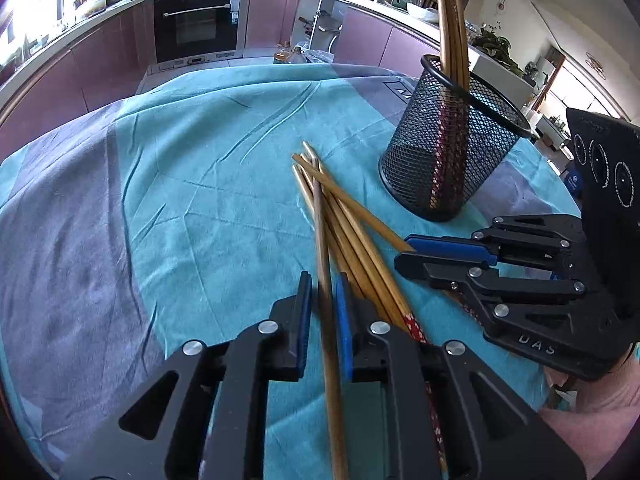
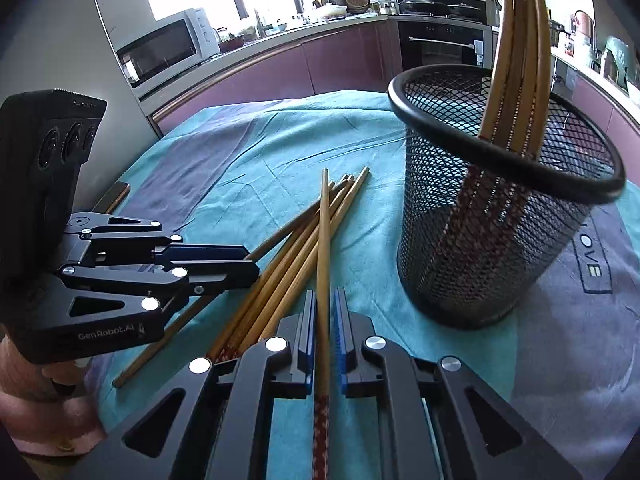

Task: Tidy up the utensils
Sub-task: 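Lift the chopstick upright and carry it over the mesh cup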

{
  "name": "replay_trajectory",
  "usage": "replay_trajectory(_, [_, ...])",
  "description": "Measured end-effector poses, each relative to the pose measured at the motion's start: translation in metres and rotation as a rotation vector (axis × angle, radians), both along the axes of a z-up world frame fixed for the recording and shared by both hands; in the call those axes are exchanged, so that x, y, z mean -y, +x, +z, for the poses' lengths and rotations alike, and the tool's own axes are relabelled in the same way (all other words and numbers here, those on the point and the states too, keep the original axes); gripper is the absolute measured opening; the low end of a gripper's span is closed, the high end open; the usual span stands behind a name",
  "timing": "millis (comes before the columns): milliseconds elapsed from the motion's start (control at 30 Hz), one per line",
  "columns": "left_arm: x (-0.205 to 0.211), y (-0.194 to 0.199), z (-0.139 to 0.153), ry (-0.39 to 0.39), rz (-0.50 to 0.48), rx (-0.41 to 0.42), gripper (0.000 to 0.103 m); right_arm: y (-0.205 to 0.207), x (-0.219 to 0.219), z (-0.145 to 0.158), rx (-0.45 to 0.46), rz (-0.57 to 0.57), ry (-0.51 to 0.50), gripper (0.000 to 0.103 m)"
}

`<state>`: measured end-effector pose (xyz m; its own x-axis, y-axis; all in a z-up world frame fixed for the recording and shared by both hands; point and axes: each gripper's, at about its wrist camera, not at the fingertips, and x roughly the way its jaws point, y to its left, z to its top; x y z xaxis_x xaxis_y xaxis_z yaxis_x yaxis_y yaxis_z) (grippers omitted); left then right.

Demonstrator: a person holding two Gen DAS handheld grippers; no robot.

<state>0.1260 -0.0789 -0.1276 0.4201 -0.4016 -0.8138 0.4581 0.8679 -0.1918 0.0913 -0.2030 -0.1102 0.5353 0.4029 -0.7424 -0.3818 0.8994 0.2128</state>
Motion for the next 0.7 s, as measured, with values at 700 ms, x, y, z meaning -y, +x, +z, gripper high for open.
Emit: replay_trajectory(700, [-0.02, -0.023, 0.083, -0.185, -0.033, 0.128, 0.008, -0.042, 0.045, 0.082, 0.216, -0.025, 0.146, 0.006])
